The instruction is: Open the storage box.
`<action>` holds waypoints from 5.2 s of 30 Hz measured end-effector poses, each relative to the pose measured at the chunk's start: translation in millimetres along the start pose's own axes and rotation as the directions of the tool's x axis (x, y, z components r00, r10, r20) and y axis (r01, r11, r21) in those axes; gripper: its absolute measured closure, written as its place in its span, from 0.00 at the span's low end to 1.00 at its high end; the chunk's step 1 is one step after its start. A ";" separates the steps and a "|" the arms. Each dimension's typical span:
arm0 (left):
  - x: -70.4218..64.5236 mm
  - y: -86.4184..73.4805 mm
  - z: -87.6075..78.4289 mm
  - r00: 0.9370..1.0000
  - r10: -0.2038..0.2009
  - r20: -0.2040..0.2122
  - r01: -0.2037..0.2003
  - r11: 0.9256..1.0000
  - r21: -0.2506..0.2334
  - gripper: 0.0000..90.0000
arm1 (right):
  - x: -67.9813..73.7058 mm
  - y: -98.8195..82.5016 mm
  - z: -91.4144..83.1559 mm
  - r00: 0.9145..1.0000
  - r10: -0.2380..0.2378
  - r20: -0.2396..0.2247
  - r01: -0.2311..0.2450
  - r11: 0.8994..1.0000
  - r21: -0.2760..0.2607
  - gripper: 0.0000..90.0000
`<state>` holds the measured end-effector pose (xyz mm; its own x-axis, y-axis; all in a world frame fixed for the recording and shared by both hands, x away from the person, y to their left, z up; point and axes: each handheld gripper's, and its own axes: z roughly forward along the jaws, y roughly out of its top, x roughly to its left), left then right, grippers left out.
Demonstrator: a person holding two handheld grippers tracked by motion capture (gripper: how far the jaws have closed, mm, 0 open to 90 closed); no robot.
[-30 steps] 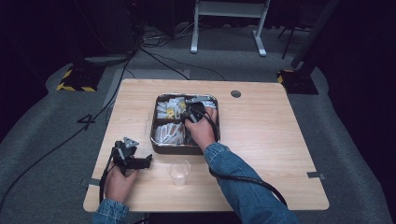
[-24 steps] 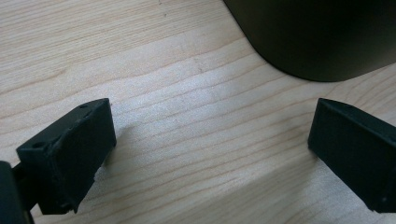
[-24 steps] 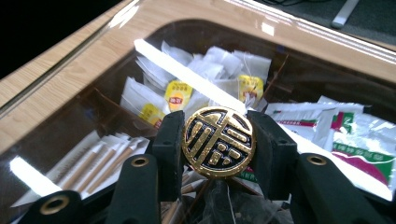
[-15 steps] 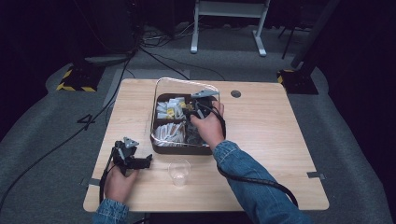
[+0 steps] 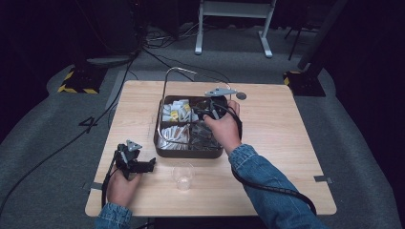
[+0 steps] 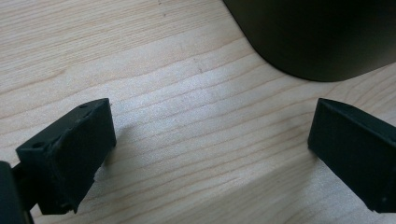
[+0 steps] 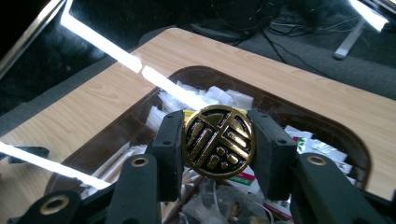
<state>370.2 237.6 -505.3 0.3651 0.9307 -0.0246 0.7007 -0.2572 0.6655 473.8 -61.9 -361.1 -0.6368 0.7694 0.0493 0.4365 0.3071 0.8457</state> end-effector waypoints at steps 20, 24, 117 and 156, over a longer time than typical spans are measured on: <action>0.1 0.0 0.0 1.000 0.002 0.000 -0.002 1.000 0.001 0.01 | -46.5 -7.6 -43.0 0.997 0.004 0.080 -0.005 1.000 0.011 0.65; 0.1 0.0 0.0 1.000 0.001 0.000 -0.001 1.000 0.001 0.01 | -54.7 -9.5 -50.6 0.996 0.006 0.090 -0.007 1.000 0.019 0.65; -0.8 -1.5 -1.1 1.000 -0.004 0.000 0.004 1.000 0.001 0.01 | -227.0 -160.5 -57.3 0.954 0.113 0.278 -0.170 0.967 0.190 0.65; -0.6 -1.5 -1.2 1.000 0.000 0.000 0.000 1.000 0.003 0.01 | -203.4 -126.2 -77.5 0.933 0.235 0.274 -0.247 0.969 0.011 0.43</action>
<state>368.2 237.8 -505.3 0.3648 0.9308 -0.0244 0.7023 -0.2578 0.6635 499.0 -300.6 -436.7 -0.3176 0.9430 0.0990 0.5873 0.1137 0.8013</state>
